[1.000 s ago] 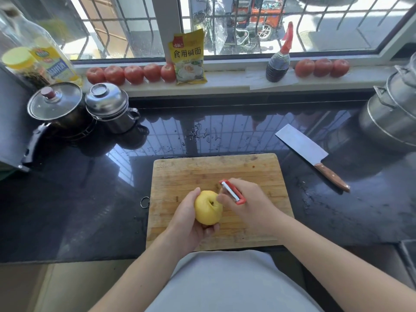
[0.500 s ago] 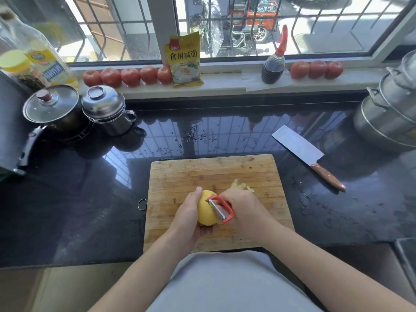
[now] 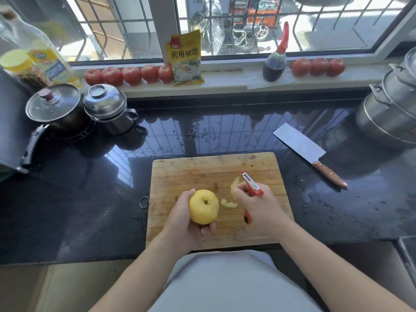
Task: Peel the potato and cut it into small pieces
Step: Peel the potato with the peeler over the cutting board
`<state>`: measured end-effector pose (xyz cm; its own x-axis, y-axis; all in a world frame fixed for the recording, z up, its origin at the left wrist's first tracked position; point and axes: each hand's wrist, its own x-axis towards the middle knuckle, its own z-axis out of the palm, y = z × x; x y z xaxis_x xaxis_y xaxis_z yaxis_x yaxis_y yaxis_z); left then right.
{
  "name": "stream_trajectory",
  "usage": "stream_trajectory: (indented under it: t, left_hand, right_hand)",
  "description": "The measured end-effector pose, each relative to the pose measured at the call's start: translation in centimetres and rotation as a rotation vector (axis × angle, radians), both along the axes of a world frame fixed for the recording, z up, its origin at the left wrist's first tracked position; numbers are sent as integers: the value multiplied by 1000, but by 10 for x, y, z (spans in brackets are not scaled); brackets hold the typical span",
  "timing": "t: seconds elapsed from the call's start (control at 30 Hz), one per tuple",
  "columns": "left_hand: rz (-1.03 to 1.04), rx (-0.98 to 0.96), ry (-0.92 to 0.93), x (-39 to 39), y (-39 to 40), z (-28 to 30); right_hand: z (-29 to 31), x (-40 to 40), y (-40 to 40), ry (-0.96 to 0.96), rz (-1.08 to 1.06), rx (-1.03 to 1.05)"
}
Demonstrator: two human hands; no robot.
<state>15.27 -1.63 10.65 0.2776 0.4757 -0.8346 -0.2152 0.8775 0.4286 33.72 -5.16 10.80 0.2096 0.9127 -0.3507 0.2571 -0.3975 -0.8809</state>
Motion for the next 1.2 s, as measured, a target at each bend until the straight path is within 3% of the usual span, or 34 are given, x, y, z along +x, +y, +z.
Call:
stream_trajectory:
  t: [0.17, 0.27, 0.47, 0.7, 0.9, 1.03, 1.2]
  left_hand:
    - [79, -59, -193, -7, -2, 3]
    - [124, -64, -274, -5, -5, 2]
    - [103, -24, -351, -6, -4, 5]
    - [95, 38, -412, -5, -2, 3]
    - [69, 66, -335, 1, 1, -4]
    - [46, 94, -330, 1, 1, -3]
    - [92, 53, -436, -5, 6, -1]
  right_hand:
    - [-23, 32, 16, -224, -144, -111]
    - [-32, 39, 25, -472, -93, -124]
    - [-41, 39, 27, -687, 44, -294]
    - [-27, 30, 12, -697, 99, -75]
    - [5, -1, -7, -970, 274, 252]
    - [7, -6, -4, -898, 278, 242]
    - [-3, 17, 6, -699, 111, 46]
